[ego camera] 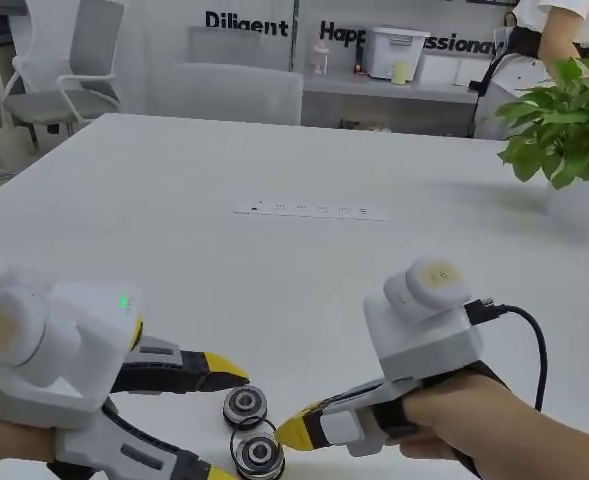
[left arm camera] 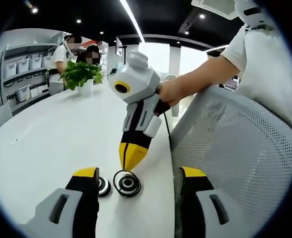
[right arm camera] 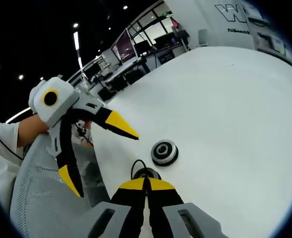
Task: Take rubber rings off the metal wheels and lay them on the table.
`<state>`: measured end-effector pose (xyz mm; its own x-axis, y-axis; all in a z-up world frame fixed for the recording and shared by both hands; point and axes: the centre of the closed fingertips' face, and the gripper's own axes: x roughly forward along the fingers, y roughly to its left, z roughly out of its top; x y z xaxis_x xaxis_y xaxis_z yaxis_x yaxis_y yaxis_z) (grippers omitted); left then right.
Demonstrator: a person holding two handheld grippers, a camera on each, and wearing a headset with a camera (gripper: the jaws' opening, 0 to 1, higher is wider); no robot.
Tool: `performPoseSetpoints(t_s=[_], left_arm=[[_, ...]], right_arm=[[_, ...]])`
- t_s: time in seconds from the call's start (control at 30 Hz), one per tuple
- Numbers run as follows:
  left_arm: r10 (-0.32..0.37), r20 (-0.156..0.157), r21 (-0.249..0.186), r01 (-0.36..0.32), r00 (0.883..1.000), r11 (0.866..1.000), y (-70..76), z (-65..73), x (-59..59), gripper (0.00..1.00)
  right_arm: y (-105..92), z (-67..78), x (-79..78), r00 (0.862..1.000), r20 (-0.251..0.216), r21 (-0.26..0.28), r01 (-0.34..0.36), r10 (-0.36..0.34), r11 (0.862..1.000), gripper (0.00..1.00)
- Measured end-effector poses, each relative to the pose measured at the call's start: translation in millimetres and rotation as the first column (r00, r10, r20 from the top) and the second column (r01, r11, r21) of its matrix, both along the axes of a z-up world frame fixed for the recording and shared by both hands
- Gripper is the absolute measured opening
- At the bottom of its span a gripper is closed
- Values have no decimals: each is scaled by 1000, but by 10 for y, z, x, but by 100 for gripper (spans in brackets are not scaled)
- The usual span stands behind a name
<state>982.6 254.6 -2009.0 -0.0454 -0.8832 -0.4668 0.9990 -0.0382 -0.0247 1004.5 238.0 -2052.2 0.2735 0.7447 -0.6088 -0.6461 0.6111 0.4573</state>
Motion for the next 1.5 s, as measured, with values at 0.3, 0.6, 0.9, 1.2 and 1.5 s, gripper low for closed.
performPoseSetpoints(t_s=[0.3, 0.6, 0.9, 1.2, 1.5], left_arm=[[53, 13, 24, -54, 998, 998, 301, 105, 38, 80], [138, 35, 43, -139, 990, 989, 665, 151, 103, 85], [235, 17, 39, -236, 972, 971, 928, 100, 99, 88], [312, -18, 24, -311, 950, 950, 1078, 9, 65, 88], [358, -55, 0, -358, 932, 934, 1092, -57, 19, 88]], right_arm=[[-52, 51, 48, 1000, 13, 15, 19, -19, 1000, 0], [-112, 138, 106, 998, 33, 33, 45, -46, 998, 0], [-151, 257, 162, 996, 48, 74, 77, -80, 994, 0], [-156, 405, 210, 992, 68, 117, 96, -105, 988, 0], [-148, 540, 257, 988, 97, 144, 109, -124, 983, 0]])
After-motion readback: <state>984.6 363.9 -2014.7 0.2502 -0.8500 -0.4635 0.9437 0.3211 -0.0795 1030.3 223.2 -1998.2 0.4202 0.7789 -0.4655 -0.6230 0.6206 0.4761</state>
